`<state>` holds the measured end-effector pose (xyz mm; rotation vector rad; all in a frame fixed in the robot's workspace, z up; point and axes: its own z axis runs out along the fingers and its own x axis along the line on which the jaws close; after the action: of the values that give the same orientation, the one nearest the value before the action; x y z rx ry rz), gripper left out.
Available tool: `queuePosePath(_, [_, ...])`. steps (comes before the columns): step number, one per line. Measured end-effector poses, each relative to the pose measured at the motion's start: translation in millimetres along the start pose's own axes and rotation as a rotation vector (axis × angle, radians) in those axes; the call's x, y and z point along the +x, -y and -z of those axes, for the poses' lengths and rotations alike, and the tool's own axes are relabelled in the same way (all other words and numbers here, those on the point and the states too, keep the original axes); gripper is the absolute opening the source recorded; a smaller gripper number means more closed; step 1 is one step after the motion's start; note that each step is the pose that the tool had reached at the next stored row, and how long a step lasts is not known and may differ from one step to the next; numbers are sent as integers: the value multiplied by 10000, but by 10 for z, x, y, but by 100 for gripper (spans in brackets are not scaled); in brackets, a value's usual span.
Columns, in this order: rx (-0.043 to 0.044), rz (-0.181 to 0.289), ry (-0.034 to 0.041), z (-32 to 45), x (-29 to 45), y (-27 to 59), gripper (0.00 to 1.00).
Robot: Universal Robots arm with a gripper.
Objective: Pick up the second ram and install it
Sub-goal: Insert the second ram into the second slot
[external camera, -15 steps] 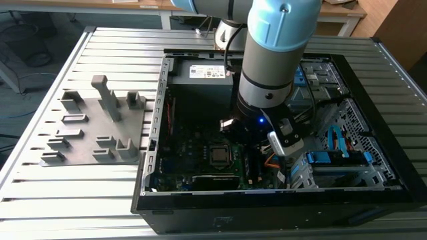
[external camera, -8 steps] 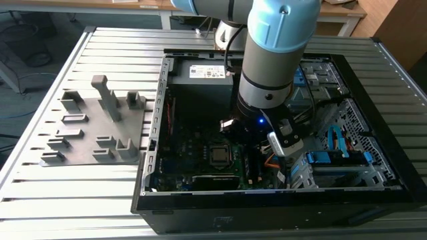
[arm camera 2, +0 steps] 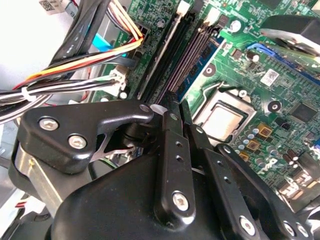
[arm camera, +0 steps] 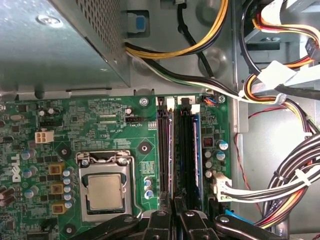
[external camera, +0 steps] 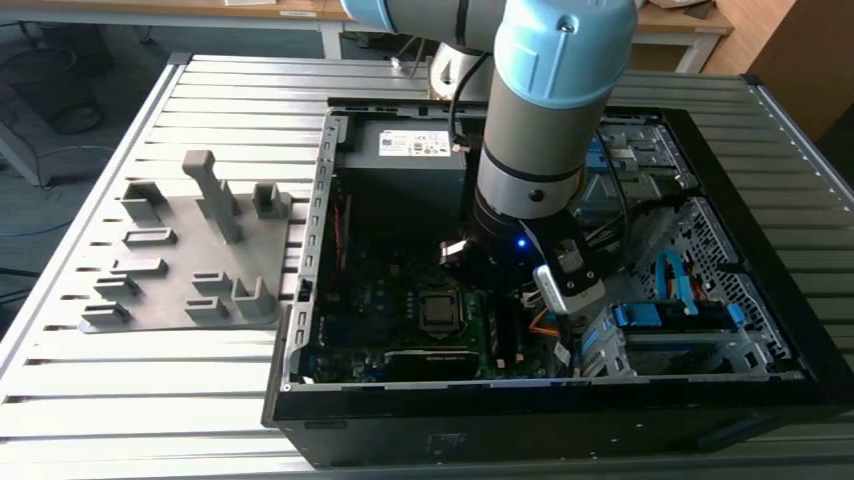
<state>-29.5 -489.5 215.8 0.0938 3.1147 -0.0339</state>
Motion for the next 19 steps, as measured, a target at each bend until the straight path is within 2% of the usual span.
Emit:
queuePosePath(3, [49,-1,2,-3,0,0,14])
queuePosePath(12, [53,0,2,-26,-1,-35,14])
queuePosePath(19, [103,1,7,-11,-2,-36,14])
